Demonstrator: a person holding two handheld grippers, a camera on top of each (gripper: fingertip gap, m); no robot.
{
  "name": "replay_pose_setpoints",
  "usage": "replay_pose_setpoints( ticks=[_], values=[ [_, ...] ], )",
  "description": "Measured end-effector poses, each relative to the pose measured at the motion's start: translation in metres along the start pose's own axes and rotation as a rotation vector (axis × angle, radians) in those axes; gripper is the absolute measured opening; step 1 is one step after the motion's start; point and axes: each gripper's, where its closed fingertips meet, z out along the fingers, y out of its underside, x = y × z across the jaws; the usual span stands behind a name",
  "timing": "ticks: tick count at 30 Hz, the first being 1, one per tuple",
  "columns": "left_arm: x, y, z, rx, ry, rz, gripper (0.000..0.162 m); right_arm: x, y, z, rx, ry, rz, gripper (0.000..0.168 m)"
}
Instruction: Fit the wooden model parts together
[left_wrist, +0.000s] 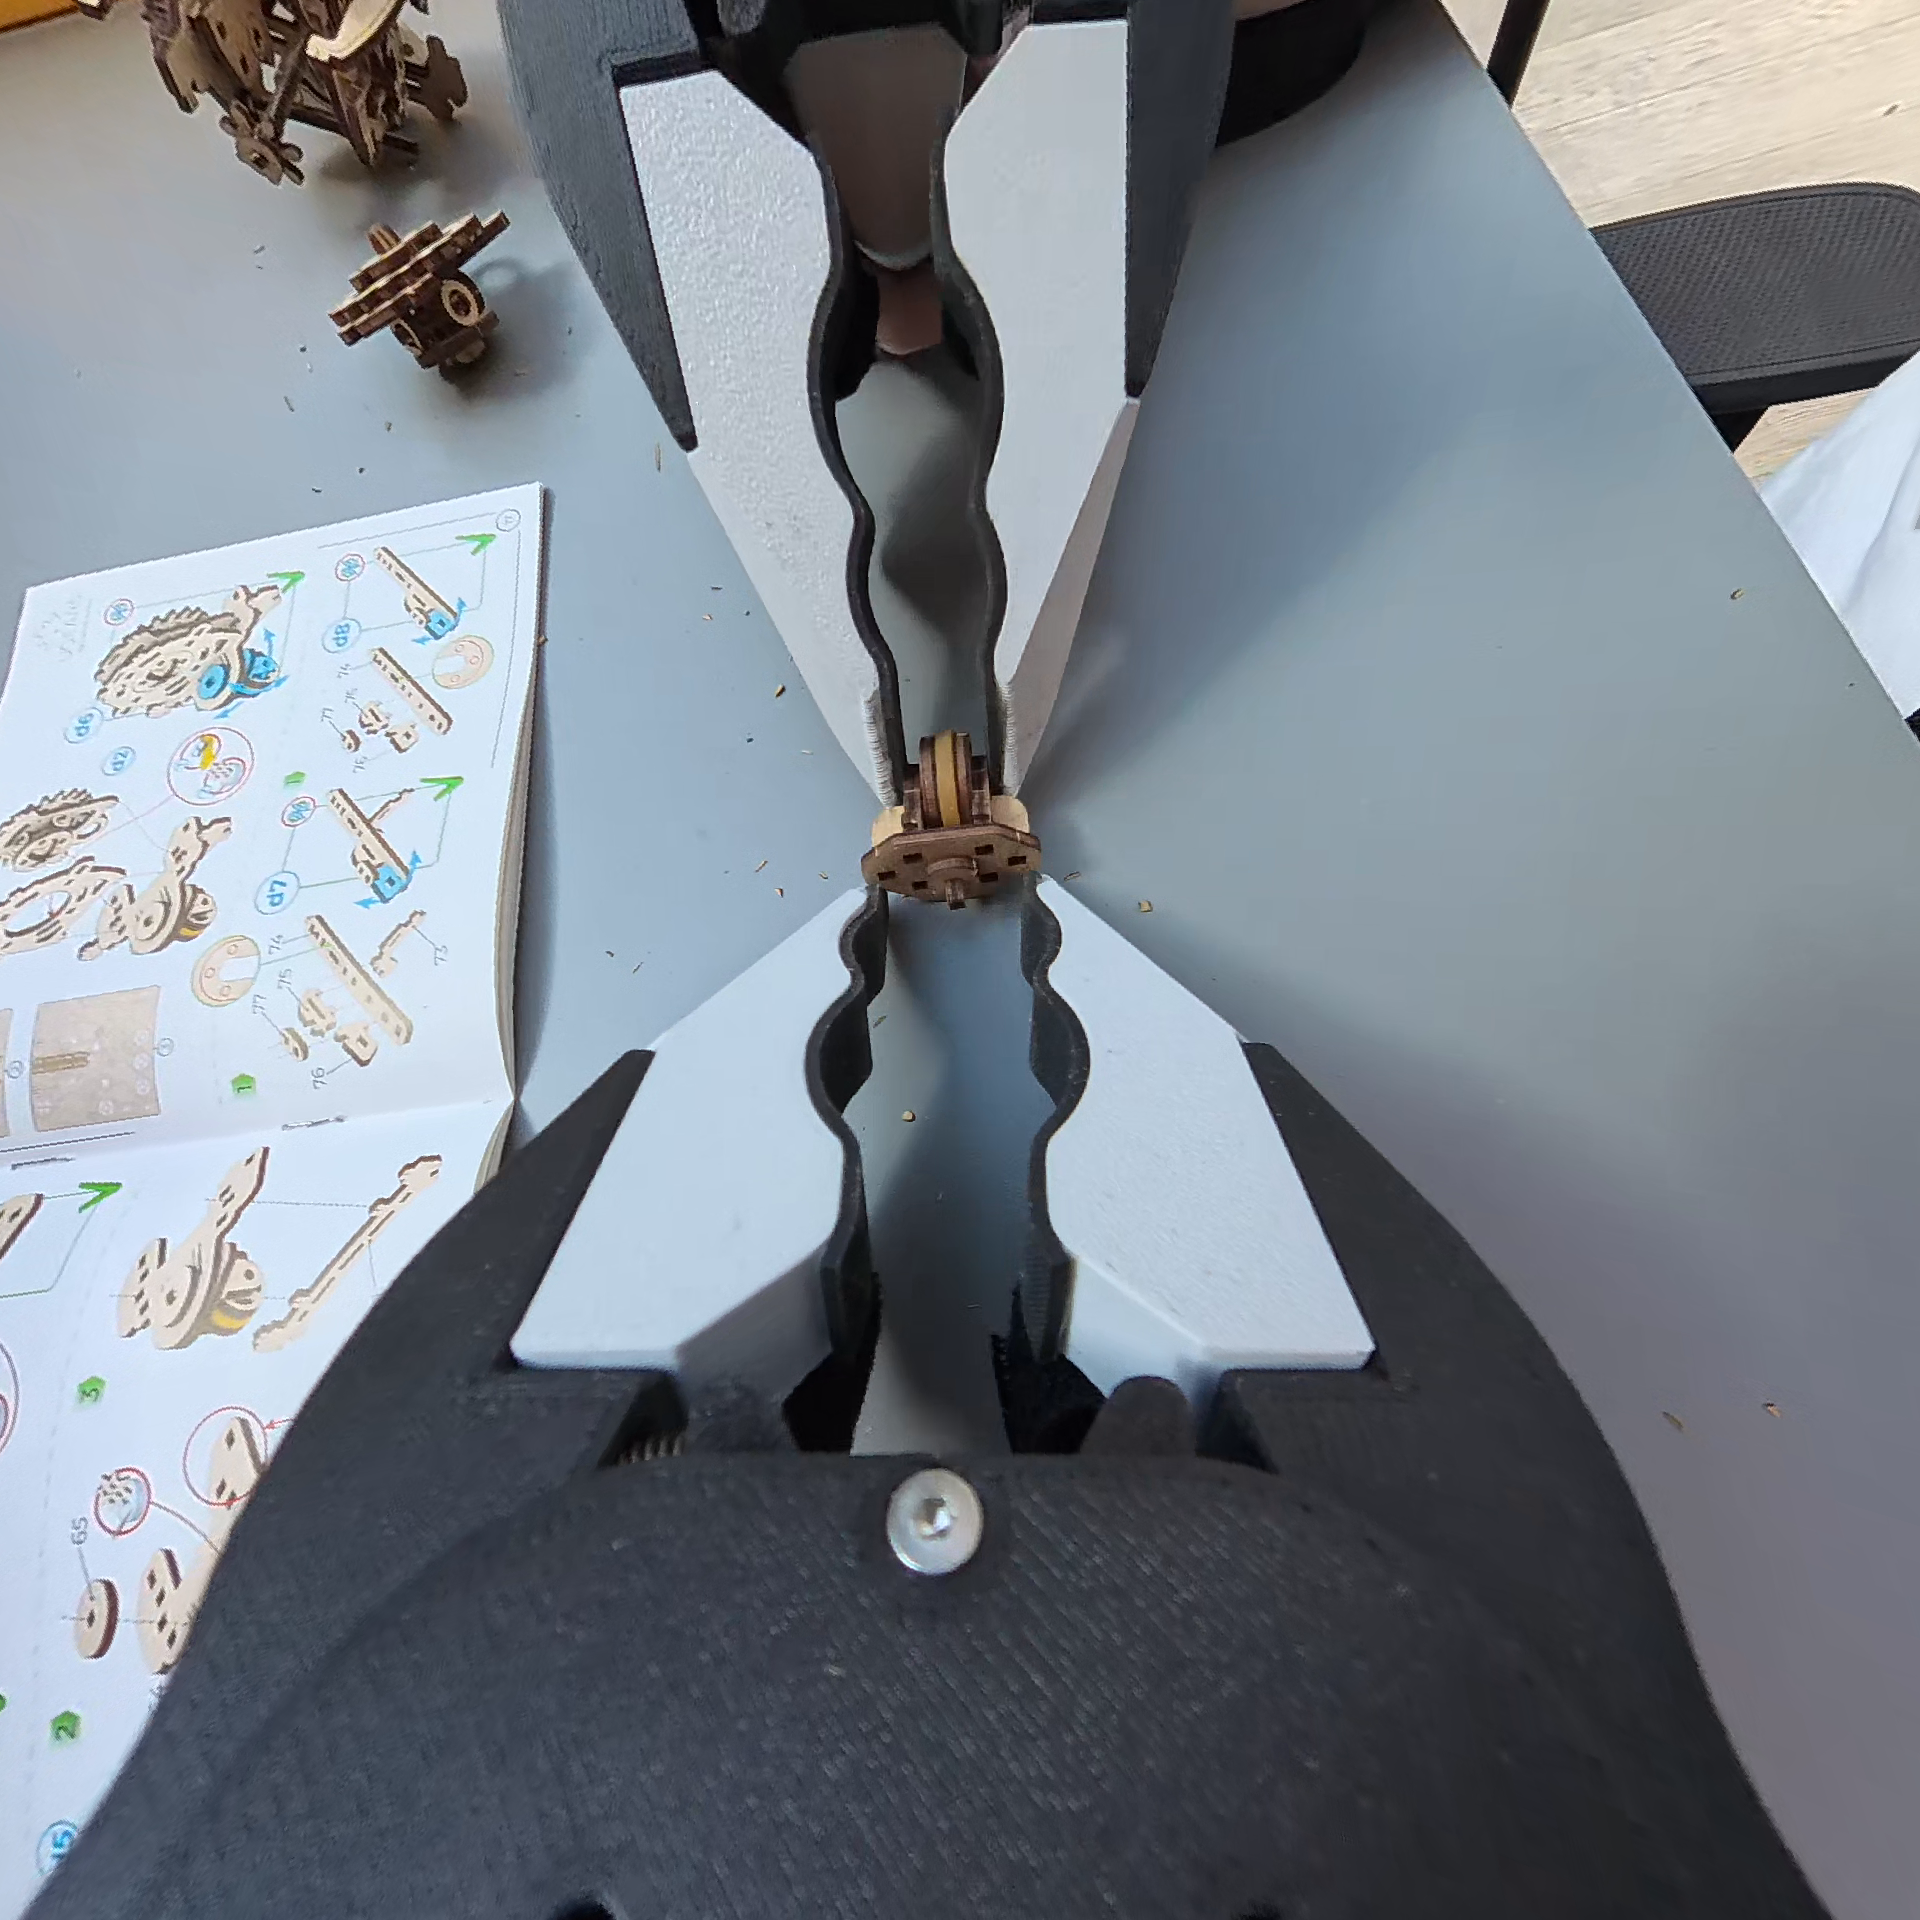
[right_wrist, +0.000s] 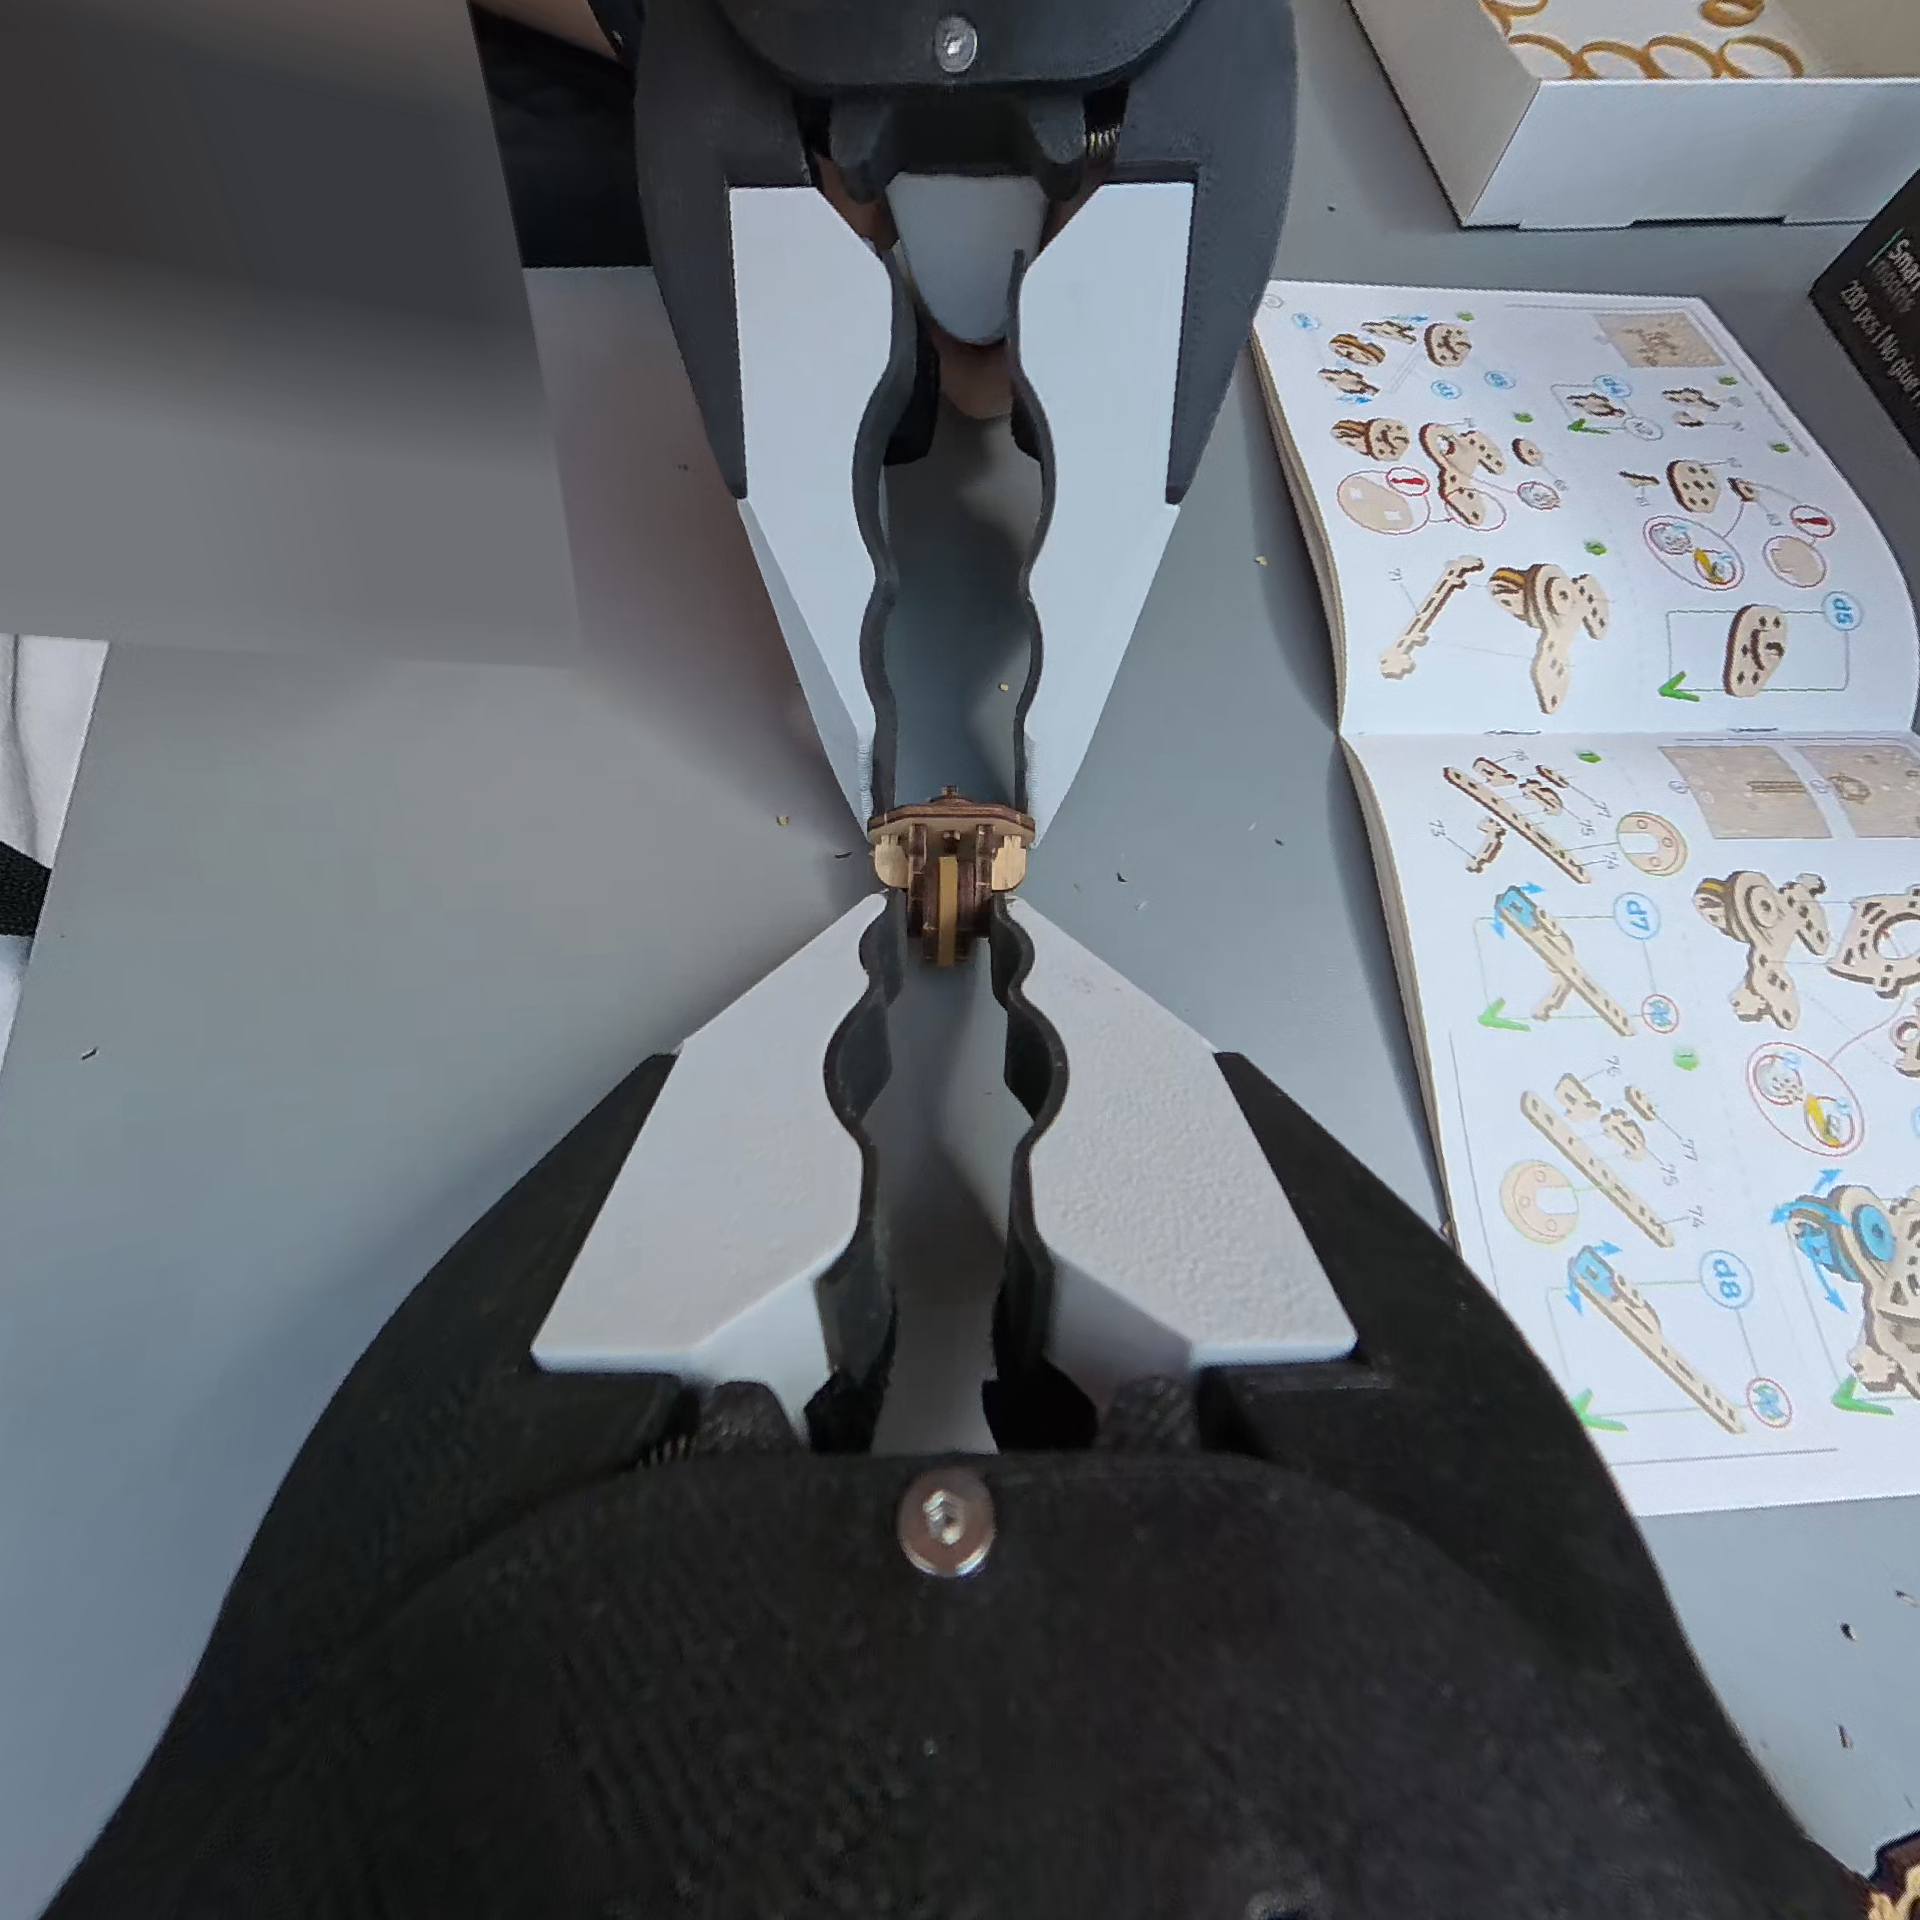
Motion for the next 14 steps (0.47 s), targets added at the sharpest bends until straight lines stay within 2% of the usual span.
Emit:
replay_pose_setpoints(
  ticks=[14],
  values=[
    [0.002, 0.000, -0.001, -0.003, -0.021, 0.007, 0.016, -0.001, -0.011, -0.003, 0.056, 0.007, -0.007, 0.013]
  ],
)
